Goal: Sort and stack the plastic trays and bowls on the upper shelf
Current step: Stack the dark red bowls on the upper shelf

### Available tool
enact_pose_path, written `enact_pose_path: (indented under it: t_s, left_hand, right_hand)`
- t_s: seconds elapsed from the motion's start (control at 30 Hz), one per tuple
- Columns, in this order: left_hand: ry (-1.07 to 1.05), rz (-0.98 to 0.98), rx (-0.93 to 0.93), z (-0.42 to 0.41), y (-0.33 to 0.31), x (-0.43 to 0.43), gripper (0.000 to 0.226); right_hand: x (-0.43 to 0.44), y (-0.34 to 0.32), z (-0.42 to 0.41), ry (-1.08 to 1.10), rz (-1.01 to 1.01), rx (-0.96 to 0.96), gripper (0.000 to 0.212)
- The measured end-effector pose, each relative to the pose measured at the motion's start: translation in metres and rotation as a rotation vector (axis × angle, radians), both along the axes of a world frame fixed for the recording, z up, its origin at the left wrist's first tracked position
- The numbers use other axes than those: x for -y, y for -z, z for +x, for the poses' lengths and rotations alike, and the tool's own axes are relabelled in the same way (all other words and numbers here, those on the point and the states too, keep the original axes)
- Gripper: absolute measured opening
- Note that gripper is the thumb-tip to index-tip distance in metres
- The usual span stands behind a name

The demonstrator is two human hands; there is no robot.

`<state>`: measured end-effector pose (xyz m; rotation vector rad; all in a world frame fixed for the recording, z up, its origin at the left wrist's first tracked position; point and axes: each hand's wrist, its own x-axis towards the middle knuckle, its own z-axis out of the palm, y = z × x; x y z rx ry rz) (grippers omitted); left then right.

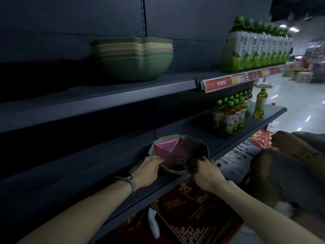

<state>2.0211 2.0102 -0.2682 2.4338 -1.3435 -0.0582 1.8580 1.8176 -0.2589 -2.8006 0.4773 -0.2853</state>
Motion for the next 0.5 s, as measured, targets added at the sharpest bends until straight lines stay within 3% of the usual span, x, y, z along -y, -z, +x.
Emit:
enact_pose_path:
  t_s: [0.17, 0.4, 0.5]
  left_hand:
    - [-0.046, -0.027, 0.043, 0.017, 0.016, 0.001, 0.023]
    - [0.003, -0.111, 0.079, 0.023, 0.014, 0.001, 0.02]
    - [0.047, -0.193, -0.002, 0.031, 0.019, -0.001, 0.013]
  right_hand:
    - [0.009, -0.001, -0.003, -0.074, 0.209, -0.015, 0.032]
    - [0.027, 0.012, -0.003, -0.009, 0.129, 0.012, 0.028]
    - [0.03, 0.019, -0.003, 0.019, 0.083, 0.044, 0.026]
